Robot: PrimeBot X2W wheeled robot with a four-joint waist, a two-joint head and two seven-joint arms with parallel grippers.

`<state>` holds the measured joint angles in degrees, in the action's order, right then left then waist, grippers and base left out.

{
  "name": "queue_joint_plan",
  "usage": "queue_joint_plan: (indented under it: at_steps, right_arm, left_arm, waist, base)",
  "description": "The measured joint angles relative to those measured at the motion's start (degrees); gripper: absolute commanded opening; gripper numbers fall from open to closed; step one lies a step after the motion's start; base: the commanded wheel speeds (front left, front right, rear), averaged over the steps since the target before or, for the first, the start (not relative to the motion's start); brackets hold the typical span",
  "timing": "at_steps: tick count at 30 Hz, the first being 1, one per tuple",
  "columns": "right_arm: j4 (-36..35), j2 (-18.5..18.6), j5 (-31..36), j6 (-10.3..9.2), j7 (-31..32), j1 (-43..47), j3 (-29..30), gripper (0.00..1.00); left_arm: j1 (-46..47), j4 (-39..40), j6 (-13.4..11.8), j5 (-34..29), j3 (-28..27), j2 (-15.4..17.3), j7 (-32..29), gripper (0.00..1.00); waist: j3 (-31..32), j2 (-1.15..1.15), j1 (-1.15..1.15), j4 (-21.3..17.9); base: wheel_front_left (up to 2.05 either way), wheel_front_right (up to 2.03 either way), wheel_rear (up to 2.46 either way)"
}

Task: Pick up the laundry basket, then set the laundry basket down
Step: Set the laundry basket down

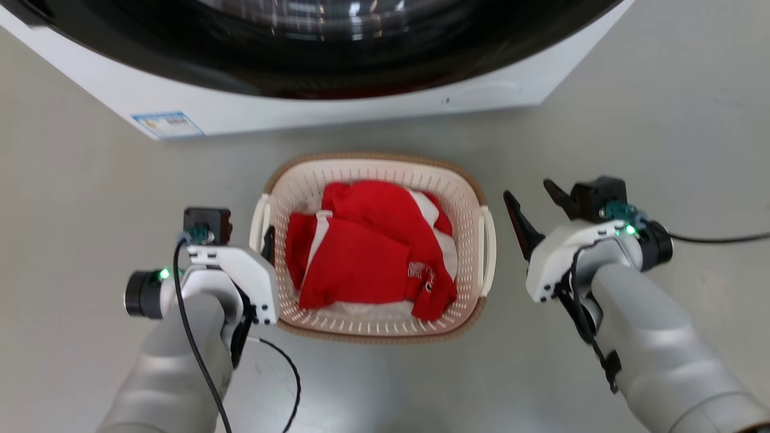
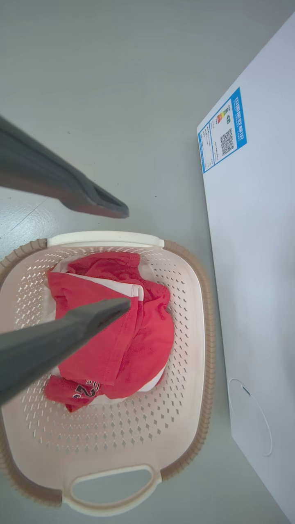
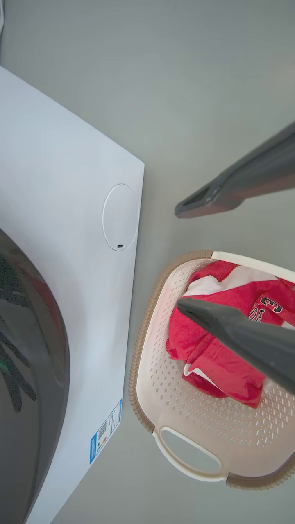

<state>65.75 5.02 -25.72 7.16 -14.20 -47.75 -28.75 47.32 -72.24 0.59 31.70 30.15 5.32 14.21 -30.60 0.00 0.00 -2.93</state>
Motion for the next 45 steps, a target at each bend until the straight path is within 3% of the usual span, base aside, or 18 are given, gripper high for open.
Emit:
queue_joint_plan:
  at_steps: [7, 15, 33, 38, 45]
  right_arm:
    - [-6.48, 1.29, 8.28, 0.0, 0.0, 6.62, 8.33, 1.0]
    - [-15.18, 1.52, 15.12, 0.0, 0.0, 13.88, 14.02, 1.0]
    - [-34.9, 3.71, 20.67, 0.0, -0.01, 32.48, 21.79, 1.0]
    - [-39.84, 3.68, 20.92, 0.0, 0.0, 37.83, 24.21, 1.0]
    - [-45.25, 2.55, 20.94, 0.0, -0.01, 44.38, 28.92, 1.0]
  left_arm:
    - [-6.44, 7.69, -0.09, -0.11, -2.5, 0.54, 0.19, 1.0]
    - [-15.11, 16.62, -0.59, -1.94, -7.21, 2.15, 0.19, 1.0]
    - [-35.19, 36.76, 0.01, -9.65, -20.64, 1.59, 0.25, 1.0]
    - [-39.27, 40.78, 2.16, -11.23, -23.74, 0.94, 0.25, 1.0]
    - [-43.89, 45.52, 3.05, -14.1, -27.13, 0.01, 0.25, 1.0]
  waist:
    - [6.81, 0.0, 0.0, 0.59]
    - [13.06, 0.0, 0.0, 1.28]
    - [25.4, 0.0, 0.0, 3.06]
    - [28.07, 0.0, 0.0, 3.32]
    - [30.22, 0.0, 0.0, 3.75]
  base:
    - [0.0, 0.0, 0.0]
    - [0.0, 0.0, 0.0]
    - [0.0, 0.0, 0.0]
    - [0.0, 0.0, 0.0]
    - [0.0, 0.0, 0.0]
